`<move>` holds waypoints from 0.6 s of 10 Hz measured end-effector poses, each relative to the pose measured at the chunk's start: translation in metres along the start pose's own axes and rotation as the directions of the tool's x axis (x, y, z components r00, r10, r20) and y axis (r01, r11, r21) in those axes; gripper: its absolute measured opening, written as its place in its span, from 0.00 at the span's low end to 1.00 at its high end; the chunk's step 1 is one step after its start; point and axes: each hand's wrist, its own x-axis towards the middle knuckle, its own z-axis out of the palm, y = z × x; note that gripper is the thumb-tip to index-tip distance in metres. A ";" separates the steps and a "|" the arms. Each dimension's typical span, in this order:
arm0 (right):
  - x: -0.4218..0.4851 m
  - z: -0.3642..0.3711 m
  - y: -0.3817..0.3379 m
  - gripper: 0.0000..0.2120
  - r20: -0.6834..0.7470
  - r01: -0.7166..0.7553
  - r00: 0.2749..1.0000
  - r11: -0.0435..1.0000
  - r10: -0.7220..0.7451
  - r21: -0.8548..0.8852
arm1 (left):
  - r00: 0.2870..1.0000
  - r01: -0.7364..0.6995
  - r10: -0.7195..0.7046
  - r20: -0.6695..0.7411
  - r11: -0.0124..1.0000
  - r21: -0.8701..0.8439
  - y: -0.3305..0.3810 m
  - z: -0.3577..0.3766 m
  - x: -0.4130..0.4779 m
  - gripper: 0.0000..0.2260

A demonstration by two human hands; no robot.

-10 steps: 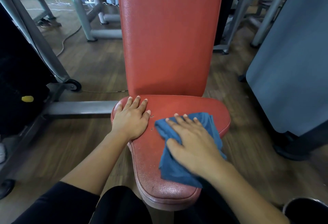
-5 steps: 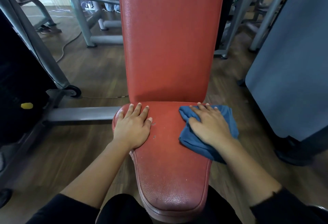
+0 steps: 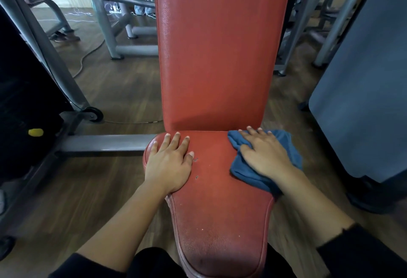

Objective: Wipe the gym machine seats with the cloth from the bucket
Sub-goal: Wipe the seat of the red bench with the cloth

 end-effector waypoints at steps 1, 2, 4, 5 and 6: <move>-0.010 0.004 -0.022 0.31 0.017 0.155 0.988 0.988 -0.155 0.000 | 1.000 0.000 0.000 0.004 1.000 -0.009 0.000 -0.001 0.000 0.23; -0.048 0.000 -0.014 0.41 -0.013 0.212 0.977 0.972 -0.211 0.101 | 1.000 0.000 0.000 0.006 1.000 -0.018 0.000 0.000 0.000 0.23; -0.014 -0.005 0.004 0.27 -0.005 0.027 1.000 0.999 -0.027 0.035 | 1.000 0.004 -0.004 0.000 1.000 -0.015 0.001 0.001 0.000 0.23; 0.005 0.002 -0.020 0.26 0.021 0.094 0.995 0.995 -0.095 0.011 | 1.000 0.001 -0.001 -0.010 1.000 -0.007 0.001 0.001 0.000 0.23; -0.022 0.003 -0.034 0.26 0.022 0.233 0.972 0.968 -0.236 0.097 | 1.000 -0.001 0.001 -0.009 1.000 -0.010 -0.001 0.001 0.000 0.23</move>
